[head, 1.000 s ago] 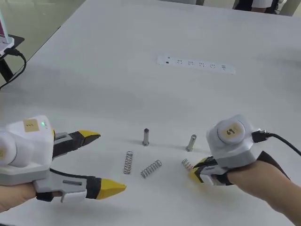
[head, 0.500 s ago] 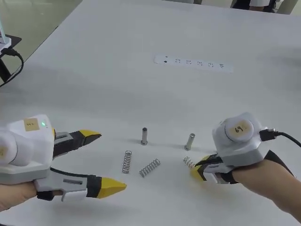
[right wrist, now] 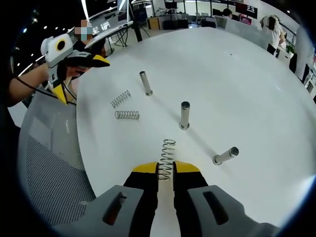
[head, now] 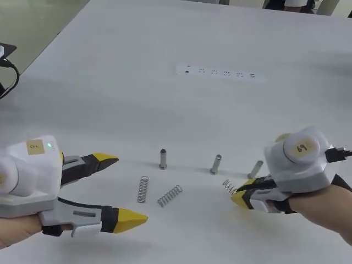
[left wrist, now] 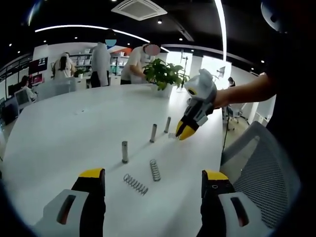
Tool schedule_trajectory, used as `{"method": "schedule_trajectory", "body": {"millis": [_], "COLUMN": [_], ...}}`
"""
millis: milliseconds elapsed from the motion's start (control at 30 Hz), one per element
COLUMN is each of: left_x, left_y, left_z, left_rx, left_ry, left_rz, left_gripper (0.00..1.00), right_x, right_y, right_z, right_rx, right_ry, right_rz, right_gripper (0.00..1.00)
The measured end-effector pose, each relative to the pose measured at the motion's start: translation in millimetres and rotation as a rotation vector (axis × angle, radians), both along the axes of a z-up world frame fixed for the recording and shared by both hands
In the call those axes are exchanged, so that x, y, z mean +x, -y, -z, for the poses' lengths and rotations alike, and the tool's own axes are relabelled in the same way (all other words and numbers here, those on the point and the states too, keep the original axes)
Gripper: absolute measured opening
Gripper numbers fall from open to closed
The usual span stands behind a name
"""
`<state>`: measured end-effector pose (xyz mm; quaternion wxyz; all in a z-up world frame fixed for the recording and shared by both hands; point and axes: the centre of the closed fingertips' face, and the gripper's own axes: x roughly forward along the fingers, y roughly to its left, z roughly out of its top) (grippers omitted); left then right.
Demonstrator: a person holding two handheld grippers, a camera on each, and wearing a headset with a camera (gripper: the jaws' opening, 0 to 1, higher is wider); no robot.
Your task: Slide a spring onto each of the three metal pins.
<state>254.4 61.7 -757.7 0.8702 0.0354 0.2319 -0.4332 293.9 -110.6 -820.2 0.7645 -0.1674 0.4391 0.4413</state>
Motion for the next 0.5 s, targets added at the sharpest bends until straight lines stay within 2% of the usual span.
{"method": "schedule_trajectory", "body": {"millis": [500], "left_x": [-1.9], "left_y": [19.8], "left_z": [-1.0], "left_rx": [-0.009], "left_ry": [-0.006], "left_rz": [0.048], "left_gripper": [0.74], "right_x": [1.4], "right_y": [8.5], "right_z": [-16.2], "right_rx": [0.005], "right_ry": [0.035], "right_rz": [-0.033], "right_gripper": [0.08]}}
